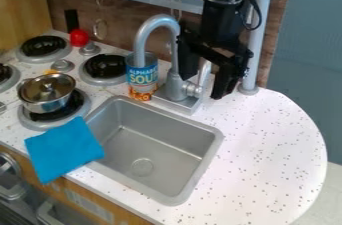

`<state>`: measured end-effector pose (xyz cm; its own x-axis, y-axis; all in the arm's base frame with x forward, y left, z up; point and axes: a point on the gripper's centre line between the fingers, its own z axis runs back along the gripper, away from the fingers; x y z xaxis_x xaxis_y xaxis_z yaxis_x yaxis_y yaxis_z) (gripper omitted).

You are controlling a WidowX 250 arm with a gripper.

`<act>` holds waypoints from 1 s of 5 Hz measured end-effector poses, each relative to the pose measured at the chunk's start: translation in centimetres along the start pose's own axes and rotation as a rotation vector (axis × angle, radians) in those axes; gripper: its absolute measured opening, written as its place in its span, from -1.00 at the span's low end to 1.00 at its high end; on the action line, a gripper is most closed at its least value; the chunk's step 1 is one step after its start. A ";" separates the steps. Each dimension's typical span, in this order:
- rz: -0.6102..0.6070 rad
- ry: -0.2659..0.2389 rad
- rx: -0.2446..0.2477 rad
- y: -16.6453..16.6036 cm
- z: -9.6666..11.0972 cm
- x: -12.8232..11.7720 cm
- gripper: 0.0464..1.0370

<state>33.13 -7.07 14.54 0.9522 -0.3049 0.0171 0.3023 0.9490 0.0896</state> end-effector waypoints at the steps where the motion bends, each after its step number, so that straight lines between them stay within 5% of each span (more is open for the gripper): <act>1: 0.004 0.040 -0.007 0.1 -1.4 -0.4 0.93; 2: 0.033 -0.001 -0.030 1.0 -2.0 -1.8 0.93; 4: 0.118 -0.209 -0.051 4.2 -1.6 -6.2 0.93; 5: 0.162 -0.260 -0.059 7.6 -1.8 -9.0 0.93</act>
<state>26.89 3.03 13.23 0.9475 -0.1520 0.2812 0.1563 0.9877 0.0073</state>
